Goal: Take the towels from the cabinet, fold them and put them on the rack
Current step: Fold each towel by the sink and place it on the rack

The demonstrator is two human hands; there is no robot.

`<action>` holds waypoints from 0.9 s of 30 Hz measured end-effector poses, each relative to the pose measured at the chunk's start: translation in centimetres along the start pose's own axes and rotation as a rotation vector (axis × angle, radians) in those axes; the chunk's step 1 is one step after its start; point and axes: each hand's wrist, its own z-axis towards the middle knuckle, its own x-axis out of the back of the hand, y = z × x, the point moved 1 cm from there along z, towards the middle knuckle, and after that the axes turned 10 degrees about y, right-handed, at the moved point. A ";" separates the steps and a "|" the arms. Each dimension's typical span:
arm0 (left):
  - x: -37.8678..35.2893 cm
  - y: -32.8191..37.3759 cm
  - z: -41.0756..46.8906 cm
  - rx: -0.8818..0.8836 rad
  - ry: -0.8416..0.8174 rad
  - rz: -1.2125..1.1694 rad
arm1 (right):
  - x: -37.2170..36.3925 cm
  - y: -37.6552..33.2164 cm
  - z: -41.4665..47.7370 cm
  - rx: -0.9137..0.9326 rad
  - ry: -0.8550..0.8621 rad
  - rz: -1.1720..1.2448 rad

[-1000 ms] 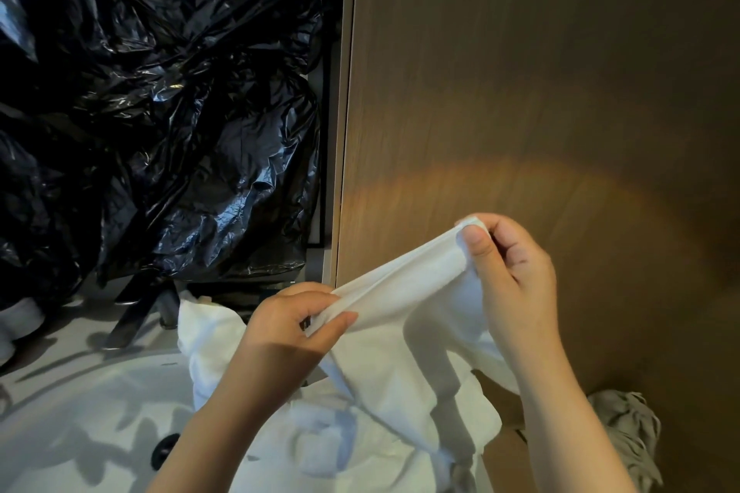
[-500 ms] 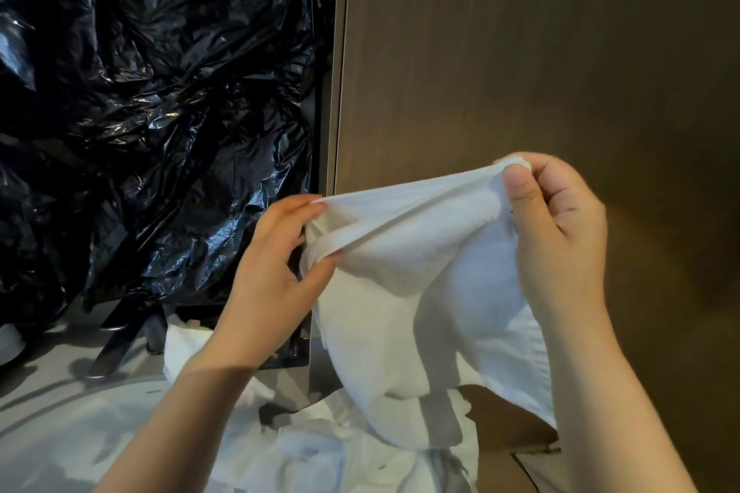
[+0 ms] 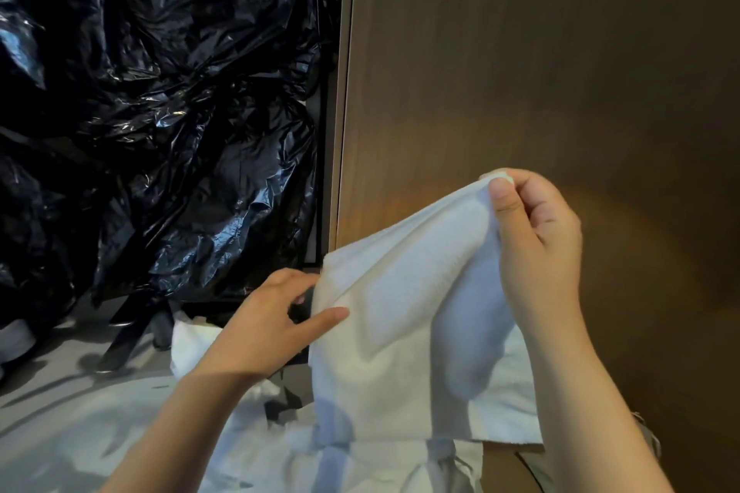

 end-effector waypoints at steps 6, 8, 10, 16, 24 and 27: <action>-0.7 0.2 0.1 0.113 0.055 -0.331 | 0.2 0.0 -0.3 -0.029 -0.040 0.029; -0.8 0.7 0.6 0.158 0.103 -0.370 | 0.1 -0.1 -0.4 -0.033 -0.044 0.038; -0.9 1.2 1.4 0.172 0.151 -0.319 | 0.1 -0.1 -0.4 -0.038 -0.049 0.042; -1.5 1.8 3.2 0.396 0.118 -0.401 | 0.7 -0.2 -0.5 -0.044 -0.051 0.074; -2.7 1.3 3.2 0.312 0.285 -0.253 | 1.1 0.5 -0.8 -0.062 -0.038 0.061; -1.8 1.1 2.9 0.226 0.391 -0.235 | 1.4 1.0 -0.8 -0.065 -0.014 0.044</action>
